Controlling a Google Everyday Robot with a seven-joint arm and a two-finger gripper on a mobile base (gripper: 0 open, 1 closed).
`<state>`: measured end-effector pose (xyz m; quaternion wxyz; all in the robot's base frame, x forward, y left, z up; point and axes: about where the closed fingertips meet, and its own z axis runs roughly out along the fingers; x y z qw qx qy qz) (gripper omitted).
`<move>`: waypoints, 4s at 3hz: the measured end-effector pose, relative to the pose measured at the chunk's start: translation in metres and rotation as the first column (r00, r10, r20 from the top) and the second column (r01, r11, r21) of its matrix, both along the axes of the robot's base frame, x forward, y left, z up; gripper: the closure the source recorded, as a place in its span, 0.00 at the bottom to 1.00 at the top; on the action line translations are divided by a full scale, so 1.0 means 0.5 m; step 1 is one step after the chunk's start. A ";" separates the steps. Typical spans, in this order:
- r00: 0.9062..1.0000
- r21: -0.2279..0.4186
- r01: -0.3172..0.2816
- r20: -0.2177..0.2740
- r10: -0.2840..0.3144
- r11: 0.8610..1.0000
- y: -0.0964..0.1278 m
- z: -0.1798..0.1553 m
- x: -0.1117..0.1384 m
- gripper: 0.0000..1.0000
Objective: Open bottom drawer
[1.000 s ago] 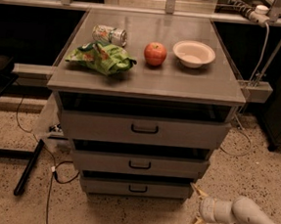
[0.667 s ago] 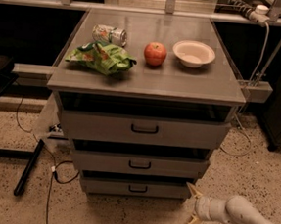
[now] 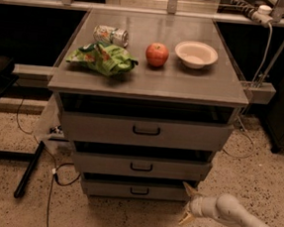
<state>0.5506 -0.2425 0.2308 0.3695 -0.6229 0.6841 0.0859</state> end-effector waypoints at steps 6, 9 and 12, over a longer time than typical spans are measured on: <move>0.999 -0.069 -0.039 -0.006 0.039 0.997 0.017 -0.154 0.155 0.00; 0.999 -0.070 -0.037 -0.004 0.037 0.997 0.015 -0.138 0.158 0.65; 0.999 -0.075 -0.031 0.031 0.034 0.997 0.007 -0.105 0.162 0.81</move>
Offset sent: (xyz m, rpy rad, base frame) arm 0.0765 -0.0075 -0.0156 -0.0779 -0.1060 -0.0305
